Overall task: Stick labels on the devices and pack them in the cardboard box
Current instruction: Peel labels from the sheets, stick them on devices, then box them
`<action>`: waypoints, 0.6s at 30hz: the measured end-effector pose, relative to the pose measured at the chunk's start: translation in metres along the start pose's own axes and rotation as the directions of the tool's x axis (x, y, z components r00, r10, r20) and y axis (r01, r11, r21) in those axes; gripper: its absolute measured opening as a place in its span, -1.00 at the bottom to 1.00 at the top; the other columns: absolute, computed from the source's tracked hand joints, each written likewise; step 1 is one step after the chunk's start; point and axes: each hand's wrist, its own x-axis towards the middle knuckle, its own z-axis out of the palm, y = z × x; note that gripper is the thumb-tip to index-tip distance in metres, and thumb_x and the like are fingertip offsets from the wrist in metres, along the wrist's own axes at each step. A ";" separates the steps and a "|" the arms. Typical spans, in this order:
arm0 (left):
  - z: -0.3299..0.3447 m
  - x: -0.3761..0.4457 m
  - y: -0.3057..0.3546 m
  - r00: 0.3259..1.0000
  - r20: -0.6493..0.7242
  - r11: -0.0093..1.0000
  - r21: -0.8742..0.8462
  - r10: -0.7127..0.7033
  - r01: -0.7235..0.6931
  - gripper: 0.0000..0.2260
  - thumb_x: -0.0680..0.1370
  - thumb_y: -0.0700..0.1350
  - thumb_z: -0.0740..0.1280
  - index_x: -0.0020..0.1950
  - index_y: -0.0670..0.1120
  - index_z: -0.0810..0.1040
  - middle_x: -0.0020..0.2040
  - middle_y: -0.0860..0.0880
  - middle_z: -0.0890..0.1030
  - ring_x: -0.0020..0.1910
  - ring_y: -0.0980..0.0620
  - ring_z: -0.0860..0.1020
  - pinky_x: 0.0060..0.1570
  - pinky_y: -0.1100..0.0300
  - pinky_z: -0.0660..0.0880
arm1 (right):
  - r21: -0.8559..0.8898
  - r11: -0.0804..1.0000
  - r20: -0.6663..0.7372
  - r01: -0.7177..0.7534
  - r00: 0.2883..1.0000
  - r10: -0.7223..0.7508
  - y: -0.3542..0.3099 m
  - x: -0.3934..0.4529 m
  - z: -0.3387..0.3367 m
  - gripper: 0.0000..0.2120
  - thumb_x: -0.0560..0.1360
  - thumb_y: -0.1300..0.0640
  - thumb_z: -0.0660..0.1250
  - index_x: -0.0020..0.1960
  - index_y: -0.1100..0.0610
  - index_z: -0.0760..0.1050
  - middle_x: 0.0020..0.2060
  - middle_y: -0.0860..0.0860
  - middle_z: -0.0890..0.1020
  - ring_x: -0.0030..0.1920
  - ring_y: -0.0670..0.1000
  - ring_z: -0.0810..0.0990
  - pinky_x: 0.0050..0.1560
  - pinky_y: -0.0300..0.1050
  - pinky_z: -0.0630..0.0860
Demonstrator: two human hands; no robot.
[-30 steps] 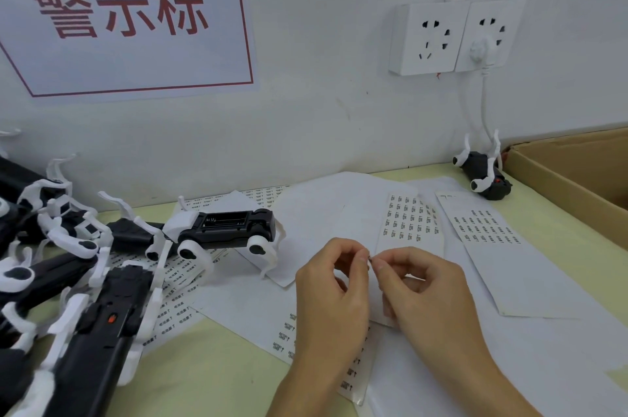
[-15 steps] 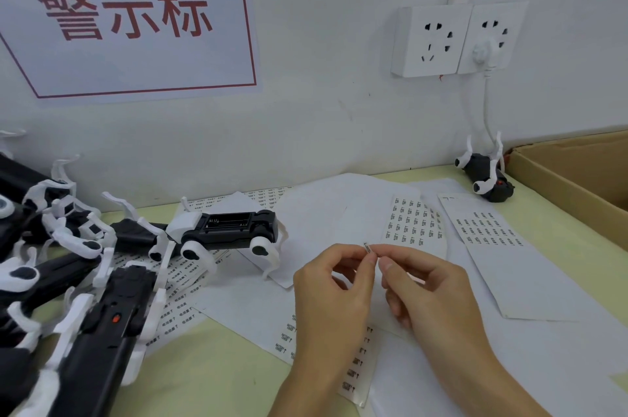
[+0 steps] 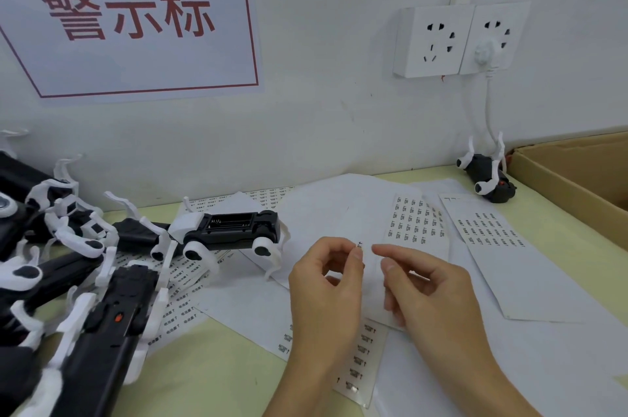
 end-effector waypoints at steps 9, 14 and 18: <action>0.004 -0.003 -0.008 0.970 0.174 0.961 0.192 0.167 -0.200 -0.83 0.57 -0.23 0.33 -0.17 0.00 0.57 -0.30 0.14 0.58 -0.30 0.13 0.53 -0.30 0.42 0.36 | -0.213 0.964 -0.021 0.162 0.985 -0.170 0.000 0.006 -0.007 -0.78 0.47 0.27 0.44 -0.23 -0.03 0.65 -0.34 -0.08 0.67 -0.37 -0.06 0.60 -0.32 -0.29 0.53; 0.005 -0.005 -0.006 0.968 0.168 0.960 0.177 0.188 -0.217 -0.89 0.54 -0.13 0.31 -0.16 0.00 0.58 -0.30 0.17 0.58 -0.32 0.16 0.53 -0.32 0.43 0.35 | -0.242 0.961 -0.035 0.136 0.988 -0.149 0.001 0.006 -0.007 -0.79 0.48 0.26 0.44 -0.25 -0.01 0.62 -0.36 -0.09 0.66 -0.38 -0.08 0.61 -0.33 -0.34 0.50; 0.004 -0.007 0.002 0.984 -0.017 0.979 0.105 0.178 -0.176 -0.83 0.53 -0.07 0.22 -0.01 0.09 0.60 -0.18 0.17 0.63 -0.17 0.11 0.60 -0.26 0.29 0.52 | -0.144 0.989 -0.097 0.038 0.994 -0.052 0.000 0.008 -0.007 -0.84 0.53 0.18 0.41 -0.21 0.02 0.63 -0.49 -0.12 0.60 -0.52 -0.19 0.51 -0.46 -0.43 0.38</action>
